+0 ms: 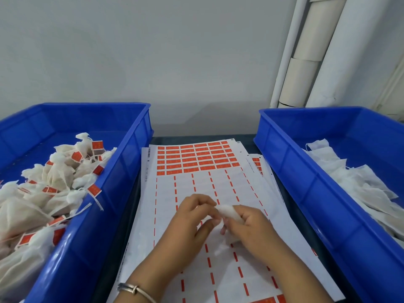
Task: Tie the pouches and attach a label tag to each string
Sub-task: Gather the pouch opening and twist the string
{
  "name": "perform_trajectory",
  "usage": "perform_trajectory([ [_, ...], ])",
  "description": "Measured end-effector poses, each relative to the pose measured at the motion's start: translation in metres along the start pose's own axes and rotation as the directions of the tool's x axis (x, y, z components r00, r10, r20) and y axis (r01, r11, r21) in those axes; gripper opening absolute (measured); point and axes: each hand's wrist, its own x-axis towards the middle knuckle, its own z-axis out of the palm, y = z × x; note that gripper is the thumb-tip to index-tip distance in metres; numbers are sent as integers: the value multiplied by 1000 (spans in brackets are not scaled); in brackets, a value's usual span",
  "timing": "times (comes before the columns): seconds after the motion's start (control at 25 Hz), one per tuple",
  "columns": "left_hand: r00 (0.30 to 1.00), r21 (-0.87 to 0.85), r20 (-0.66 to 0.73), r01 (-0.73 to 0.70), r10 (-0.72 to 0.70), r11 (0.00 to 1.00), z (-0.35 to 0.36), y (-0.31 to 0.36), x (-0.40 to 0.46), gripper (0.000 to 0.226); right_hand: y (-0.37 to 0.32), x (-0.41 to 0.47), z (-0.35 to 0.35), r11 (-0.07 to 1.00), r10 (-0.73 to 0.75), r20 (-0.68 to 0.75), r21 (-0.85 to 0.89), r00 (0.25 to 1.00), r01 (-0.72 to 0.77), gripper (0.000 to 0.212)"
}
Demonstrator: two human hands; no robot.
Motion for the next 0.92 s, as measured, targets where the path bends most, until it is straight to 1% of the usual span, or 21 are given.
perform_trajectory([
  [0.08,999,0,-32,-27,27,1000,0,0,0,32,2,-2,4,997,-67,101,-32,993,70,19],
  [0.16,1000,-33,-19,-14,13,999,3,1,0,33,0,-3,8,992,-121,159,-8,980,124,13],
  [0.2,1000,-65,-16,14,-15,998,5,2,0,31,-2,-4,10,990,-144,180,32,973,141,14],
  [0.28,994,-148,-28,99,-105,984,7,2,0,24,-5,-5,10,984,-173,203,72,964,162,23],
  [0.32,988,-176,-29,142,-149,974,7,1,0,21,-5,-6,10,982,-186,197,80,963,174,23],
  [0.4,977,-202,-3,209,-214,957,6,1,0,18,-6,-6,12,976,-209,177,91,962,195,12],
  [0.52,965,-233,8,255,-261,938,8,3,-2,19,-3,-6,18,966,-253,130,90,959,243,17],
  [0.68,949,-378,-43,275,-313,884,12,10,-1,19,-4,-8,21,950,-303,-17,70,953,303,10],
  [0.8,919,-463,-111,289,-378,838,14,12,1,19,-6,-10,23,952,-295,-102,47,950,301,3],
  [0.92,880,-516,-106,350,-464,782,14,8,3,16,-6,-8,20,961,-259,-119,70,959,268,16],
])
